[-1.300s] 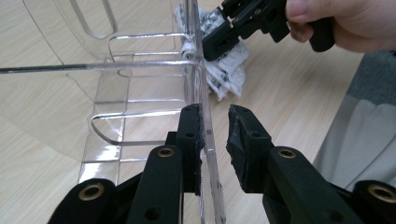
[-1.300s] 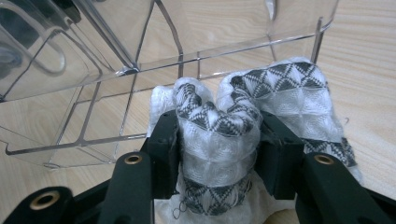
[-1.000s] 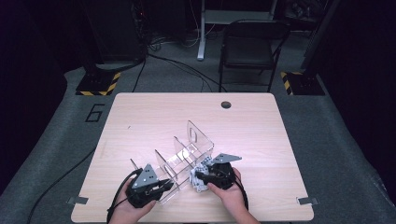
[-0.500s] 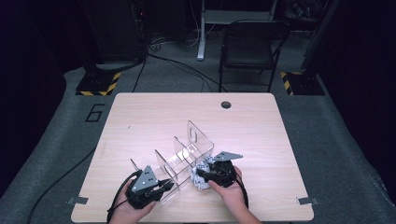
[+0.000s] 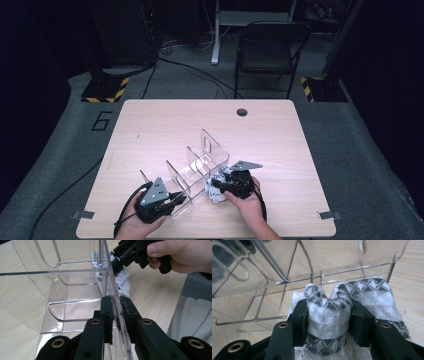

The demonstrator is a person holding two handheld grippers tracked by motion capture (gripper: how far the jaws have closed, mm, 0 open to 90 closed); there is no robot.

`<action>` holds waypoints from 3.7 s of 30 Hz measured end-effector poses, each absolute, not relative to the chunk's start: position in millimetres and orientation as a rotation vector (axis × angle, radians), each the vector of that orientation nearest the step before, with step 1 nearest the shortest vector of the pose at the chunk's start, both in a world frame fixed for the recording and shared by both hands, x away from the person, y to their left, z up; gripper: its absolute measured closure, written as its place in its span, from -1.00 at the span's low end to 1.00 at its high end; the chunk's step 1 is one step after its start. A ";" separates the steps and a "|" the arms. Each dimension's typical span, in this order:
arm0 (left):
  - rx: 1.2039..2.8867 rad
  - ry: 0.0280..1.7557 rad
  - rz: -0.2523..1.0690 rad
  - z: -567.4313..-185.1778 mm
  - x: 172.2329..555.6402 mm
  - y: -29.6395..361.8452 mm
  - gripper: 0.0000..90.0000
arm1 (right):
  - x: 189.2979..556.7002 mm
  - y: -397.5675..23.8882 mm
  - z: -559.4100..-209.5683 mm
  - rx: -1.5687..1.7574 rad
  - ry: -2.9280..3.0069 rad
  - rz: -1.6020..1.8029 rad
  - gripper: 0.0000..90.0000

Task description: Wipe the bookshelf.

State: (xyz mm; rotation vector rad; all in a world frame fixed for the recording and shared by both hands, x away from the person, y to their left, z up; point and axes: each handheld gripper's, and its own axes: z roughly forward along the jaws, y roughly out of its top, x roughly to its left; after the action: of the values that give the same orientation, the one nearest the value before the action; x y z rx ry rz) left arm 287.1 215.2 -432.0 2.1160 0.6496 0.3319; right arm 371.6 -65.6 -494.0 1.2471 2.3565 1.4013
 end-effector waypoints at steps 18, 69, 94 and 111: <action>2.100 0.649 0.326 -432.6 287.9 216.6 0.81 | 377.2 -64.2 -489.9 1.263 2.352 1.396 0.21; 2.100 0.656 0.314 -432.4 288.1 216.4 0.80 | 346.3 -29.6 -493.6 1.011 2.525 1.371 0.20; 2.105 0.656 0.314 -432.1 288.2 216.1 0.80 | 371.1 -55.9 -489.9 1.205 2.391 1.355 0.16; 2.106 0.655 0.314 -432.0 288.3 216.1 0.80 | 359.7 -40.1 -489.7 1.113 2.465 1.350 0.17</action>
State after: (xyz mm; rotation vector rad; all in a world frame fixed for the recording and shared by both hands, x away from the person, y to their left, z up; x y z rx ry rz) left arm 288.3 216.1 -432.0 2.1065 0.6547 0.3140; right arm 359.7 -40.1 -489.7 1.1130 2.4653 1.3501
